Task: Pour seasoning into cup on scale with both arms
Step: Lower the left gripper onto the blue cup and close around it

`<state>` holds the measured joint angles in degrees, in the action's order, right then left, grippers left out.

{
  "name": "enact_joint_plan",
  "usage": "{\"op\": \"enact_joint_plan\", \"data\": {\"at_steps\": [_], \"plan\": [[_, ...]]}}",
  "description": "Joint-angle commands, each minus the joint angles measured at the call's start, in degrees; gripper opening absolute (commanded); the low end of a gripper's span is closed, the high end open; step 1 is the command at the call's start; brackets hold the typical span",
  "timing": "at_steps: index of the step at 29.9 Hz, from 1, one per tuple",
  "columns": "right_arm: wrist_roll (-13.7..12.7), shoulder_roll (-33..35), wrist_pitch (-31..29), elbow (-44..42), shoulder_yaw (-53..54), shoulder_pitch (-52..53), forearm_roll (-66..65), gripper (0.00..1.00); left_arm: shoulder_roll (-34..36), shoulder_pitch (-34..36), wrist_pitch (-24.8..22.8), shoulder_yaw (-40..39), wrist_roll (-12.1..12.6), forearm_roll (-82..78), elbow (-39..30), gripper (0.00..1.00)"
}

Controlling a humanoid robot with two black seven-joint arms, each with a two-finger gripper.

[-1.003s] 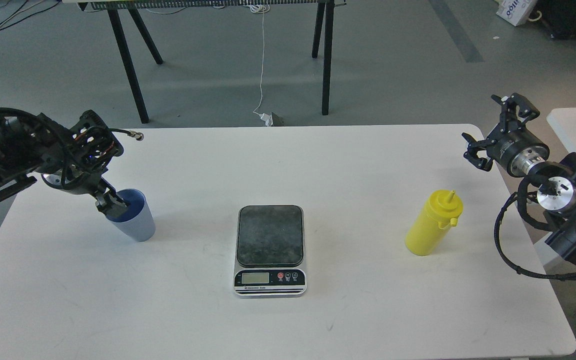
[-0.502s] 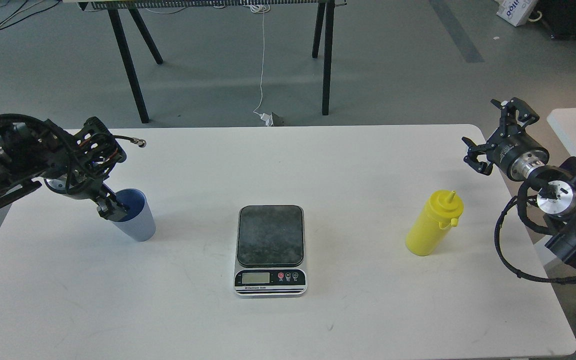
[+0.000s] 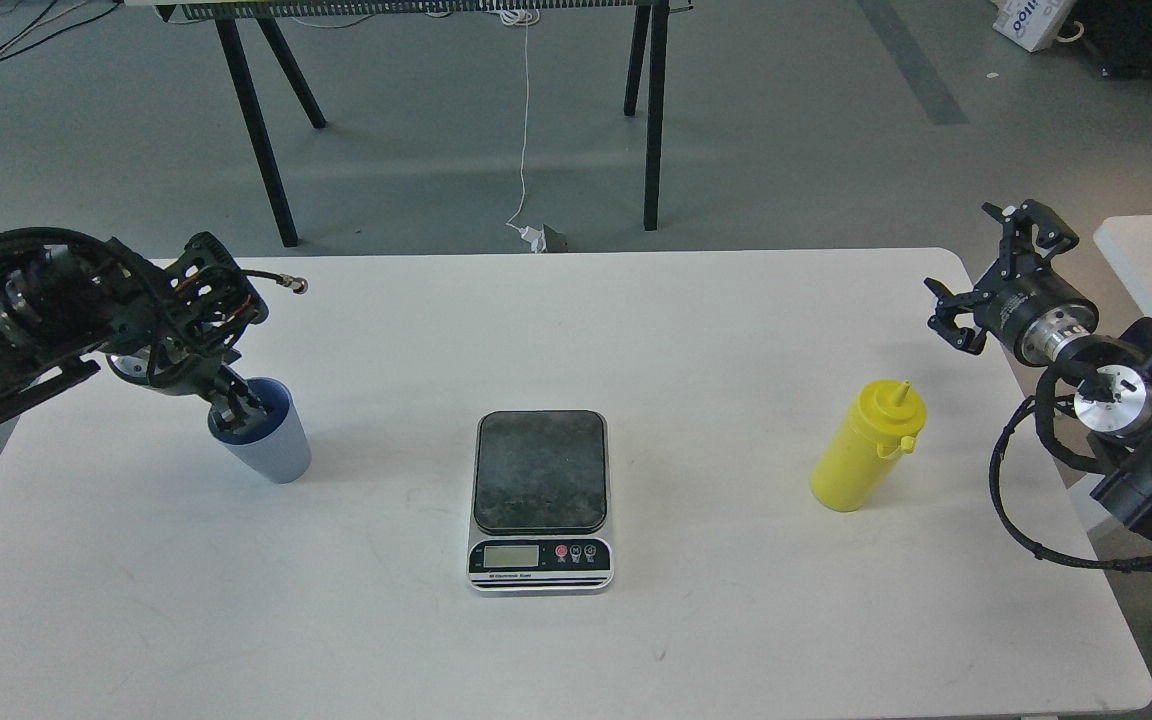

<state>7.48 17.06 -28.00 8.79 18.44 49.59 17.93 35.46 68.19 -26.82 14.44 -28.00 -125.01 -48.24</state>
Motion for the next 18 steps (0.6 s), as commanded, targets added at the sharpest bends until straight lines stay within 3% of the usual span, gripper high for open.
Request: {"op": "enact_joint_plan", "data": {"at_steps": [1, 8, 18], "plan": [[0.0, 0.0, 0.0, 0.0, 0.0, 0.0, 0.0, 1.0, -0.2, 0.0, 0.0, 0.1, 0.0, 0.0, 0.1, 0.66], [0.5, -0.1, 0.0, -1.2, 0.0, -0.1, 0.0, 1.0, -0.4, 0.0, -0.1, 0.1, 0.0, 0.0, 0.1, 0.51], [0.7, -0.1, 0.0, -1.2, 0.0, -0.5, 0.0, 1.0, -0.4, 0.1, -0.5, 0.1, 0.0, 0.0, 0.1, 0.51]]}}
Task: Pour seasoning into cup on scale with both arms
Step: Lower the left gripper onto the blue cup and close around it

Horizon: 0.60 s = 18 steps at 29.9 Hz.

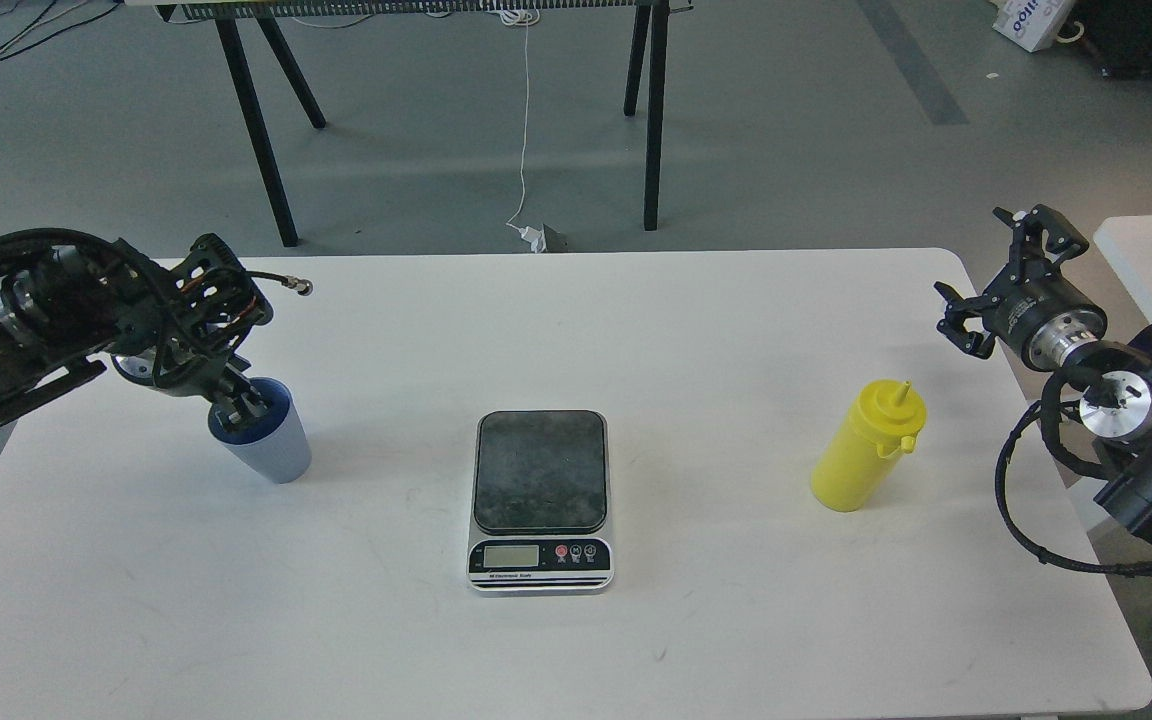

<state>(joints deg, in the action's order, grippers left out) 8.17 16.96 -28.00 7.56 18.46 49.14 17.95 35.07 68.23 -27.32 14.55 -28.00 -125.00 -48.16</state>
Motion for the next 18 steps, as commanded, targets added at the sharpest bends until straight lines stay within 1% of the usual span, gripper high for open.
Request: {"op": "enact_joint_plan", "data": {"at_steps": [1, 6, 9, 10, 15, 18], "plan": [[0.0, -0.1, 0.0, 0.0, 0.0, 0.0, 0.0, 1.0, 0.0, 0.1, -0.1, 0.0, 0.0, 0.0, 0.0, 0.5], [0.0, -0.1, 0.0, 0.0, 0.0, 0.0, 0.0, 1.0, -0.1, 0.1, -0.2, 0.0, 0.0, 0.0, 0.0, 0.41], [0.0, -0.1, 0.0, 0.0, 0.0, 0.0, 0.0, 1.0, -0.1, 0.0, -0.2, 0.0, 0.0, 0.0, 0.0, 0.31], [0.0, 0.0, 0.0, -0.1, 0.0, 0.0, 0.0, 1.0, -0.1, -0.1, -0.2, 0.0, 0.0, 0.0, 0.0, 0.29], [0.0, 0.0, 0.0, -0.1, 0.0, -0.1, 0.0, 1.0, -0.2, -0.1, -0.2, 0.0, 0.0, 0.0, 0.0, 0.26], [0.0, 0.0, 0.0, -0.1, 0.0, -0.1, 0.0, 1.0, -0.3, 0.0, -0.2, 0.0, 0.0, 0.0, 0.0, 0.21]]}}
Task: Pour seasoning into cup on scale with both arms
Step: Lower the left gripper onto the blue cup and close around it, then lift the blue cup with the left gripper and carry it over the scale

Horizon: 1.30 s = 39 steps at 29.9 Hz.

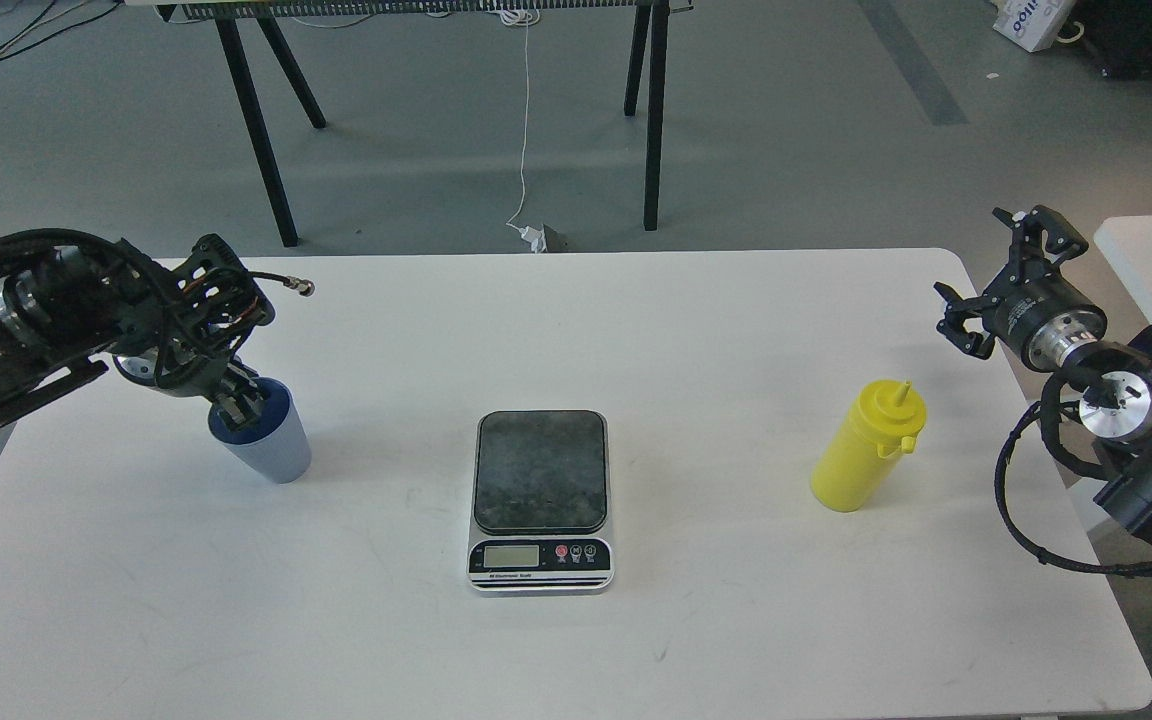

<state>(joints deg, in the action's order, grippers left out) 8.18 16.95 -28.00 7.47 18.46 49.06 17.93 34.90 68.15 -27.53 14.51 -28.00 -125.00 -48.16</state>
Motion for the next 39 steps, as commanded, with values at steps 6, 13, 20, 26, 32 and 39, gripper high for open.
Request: {"op": "enact_joint_plan", "data": {"at_steps": [6, 13, 20, 26, 32, 39], "plan": [[0.0, -0.1, 0.0, 0.0, 0.0, -0.4, 0.0, 1.0, -0.5, 0.0, -0.2, 0.1, 0.0, 0.0, 0.1, 0.1], [0.0, -0.2, 0.0, 0.0, 0.0, -0.5, 0.0, 1.0, -0.4, 0.2, -0.5, 1.4, 0.0, 0.0, 0.3, 0.06], [0.0, -0.3, 0.0, 0.0, 0.0, -0.4, 0.0, 1.0, -0.5, 0.4, -0.5, 1.5, 0.0, 0.0, 0.7, 0.03], [0.0, -0.3, 0.0, 0.0, 0.0, -0.5, 0.0, 1.0, -0.7, 1.3, -0.5, 1.4, 0.0, 0.0, 0.8, 0.03], [0.0, -0.3, 0.0, 0.0, 0.0, -0.5, 0.0, 1.0, -0.7, 2.3, -0.5, 1.4, 0.0, 0.0, 0.9, 0.03], [0.0, -0.5, 0.0, 0.0, 0.0, -0.5, 0.0, 1.0, -0.7, 2.8, -0.5, 1.4, 0.0, 0.0, 0.9, 0.03]]}}
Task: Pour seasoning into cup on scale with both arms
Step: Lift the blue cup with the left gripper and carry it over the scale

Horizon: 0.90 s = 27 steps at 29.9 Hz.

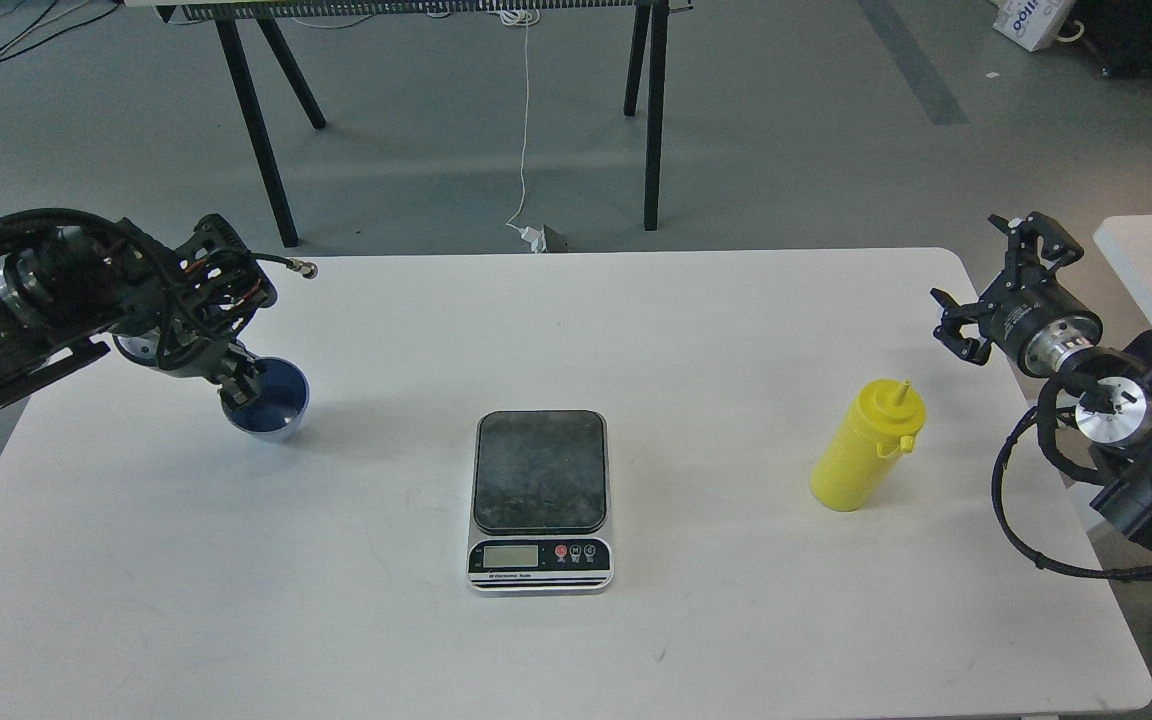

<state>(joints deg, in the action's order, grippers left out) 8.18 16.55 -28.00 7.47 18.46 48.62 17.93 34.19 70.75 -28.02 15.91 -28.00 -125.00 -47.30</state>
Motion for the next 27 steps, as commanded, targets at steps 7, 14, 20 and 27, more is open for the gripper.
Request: {"op": "enact_joint_plan", "data": {"at_steps": [7, 14, 20, 27], "plan": [[0.0, -0.1, 0.0, 0.0, 0.0, -0.2, 0.0, 1.0, 0.0, 0.4, 0.0, 0.1, 0.0, 0.0, 0.0, 0.02], [0.0, -0.1, 0.0, 0.0, 0.0, -0.4, 0.0, 1.0, 0.0, 2.1, 0.0, 0.0, 0.0, 0.0, 0.1, 0.01], [0.0, -0.2, 0.0, 0.0, 0.1, -0.3, 0.0, 1.0, -1.7, 5.5, 0.0, -0.5, 0.0, 0.0, 0.2, 0.01], [0.1, -0.2, 0.0, 0.0, 0.1, -0.3, 0.0, 1.0, -7.8, 10.1, 0.0, -0.5, 0.0, 0.0, -0.6, 0.01]]}}
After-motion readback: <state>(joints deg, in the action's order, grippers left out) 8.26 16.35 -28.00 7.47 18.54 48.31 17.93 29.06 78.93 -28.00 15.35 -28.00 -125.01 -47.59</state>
